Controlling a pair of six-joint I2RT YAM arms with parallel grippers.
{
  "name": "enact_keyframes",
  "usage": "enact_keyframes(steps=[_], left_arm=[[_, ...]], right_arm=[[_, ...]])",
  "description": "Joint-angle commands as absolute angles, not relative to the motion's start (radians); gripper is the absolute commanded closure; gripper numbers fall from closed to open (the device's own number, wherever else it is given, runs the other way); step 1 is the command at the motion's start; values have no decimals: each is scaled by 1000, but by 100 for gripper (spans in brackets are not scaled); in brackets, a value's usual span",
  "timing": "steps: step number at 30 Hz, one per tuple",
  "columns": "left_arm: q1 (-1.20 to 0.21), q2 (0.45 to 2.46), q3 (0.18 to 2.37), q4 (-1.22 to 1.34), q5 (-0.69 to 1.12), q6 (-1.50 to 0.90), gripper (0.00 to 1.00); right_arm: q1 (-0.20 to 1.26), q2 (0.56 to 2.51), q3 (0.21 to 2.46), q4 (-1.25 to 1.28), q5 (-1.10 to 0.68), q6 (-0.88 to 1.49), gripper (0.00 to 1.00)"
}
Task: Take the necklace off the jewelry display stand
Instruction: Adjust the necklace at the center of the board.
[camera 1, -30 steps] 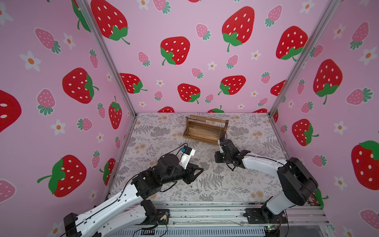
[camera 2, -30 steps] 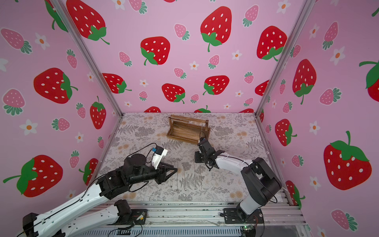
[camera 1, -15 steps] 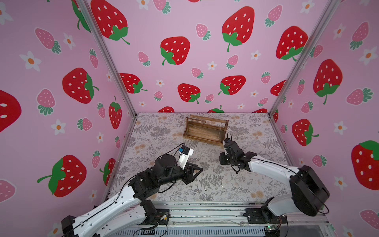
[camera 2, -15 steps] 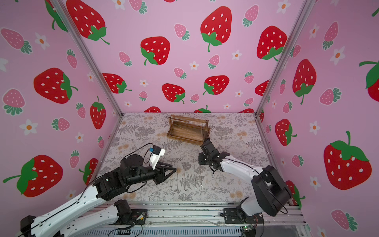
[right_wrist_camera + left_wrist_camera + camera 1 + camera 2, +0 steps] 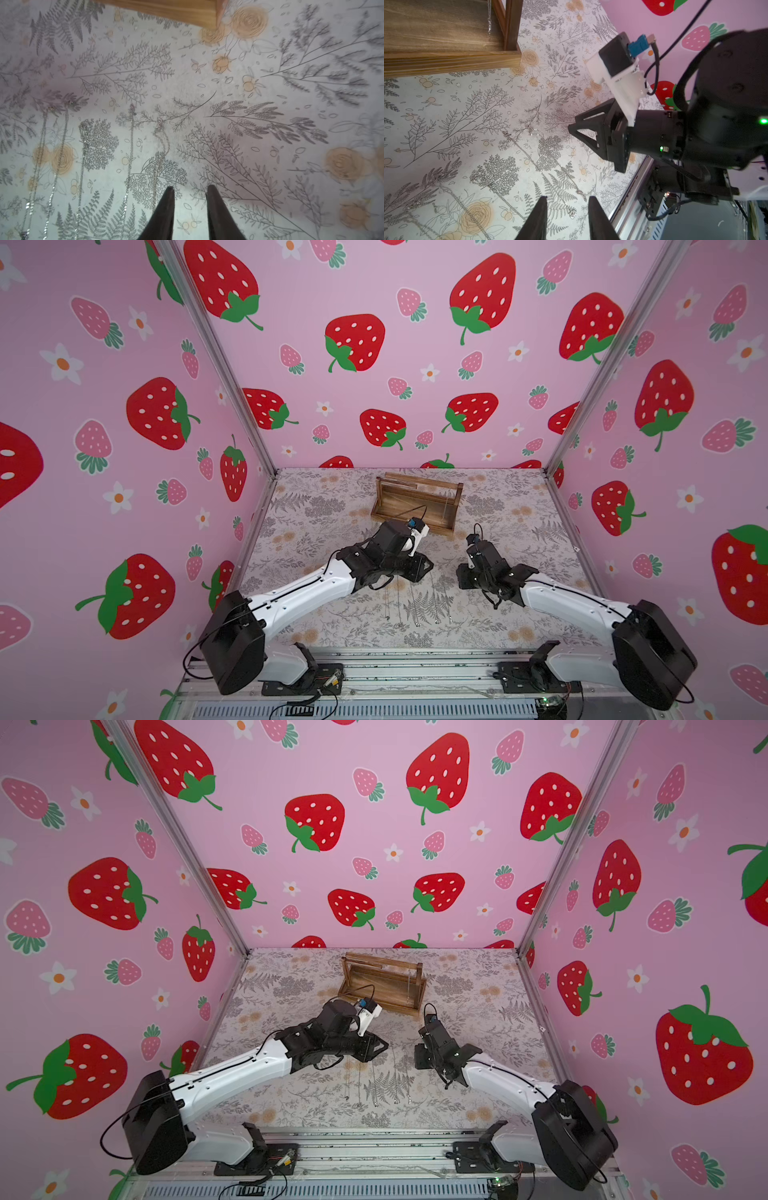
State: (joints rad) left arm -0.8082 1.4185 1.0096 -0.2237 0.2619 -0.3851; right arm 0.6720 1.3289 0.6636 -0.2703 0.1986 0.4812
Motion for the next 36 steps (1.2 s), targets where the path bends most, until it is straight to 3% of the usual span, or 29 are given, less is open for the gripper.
enact_keyframes(steps=[1,6,17,28,36], left_arm=[[-793,1421,1030,-222,240,-366,65],[-750,1343,962,-215,248,-383,65],[-734,1216,895,-257,251,-370,64],[-725,1175,878,-268,259,-362,64],[-721,1180,882,-270,270,-358,64]], right_arm=[[683,1433,764,-314,94,413,69],[715,1540,827,-314,109,408,58],[762,1699,953,-388,232,417,58],[761,1770,977,-400,315,451,67],[760,1775,970,-389,322,466,84]])
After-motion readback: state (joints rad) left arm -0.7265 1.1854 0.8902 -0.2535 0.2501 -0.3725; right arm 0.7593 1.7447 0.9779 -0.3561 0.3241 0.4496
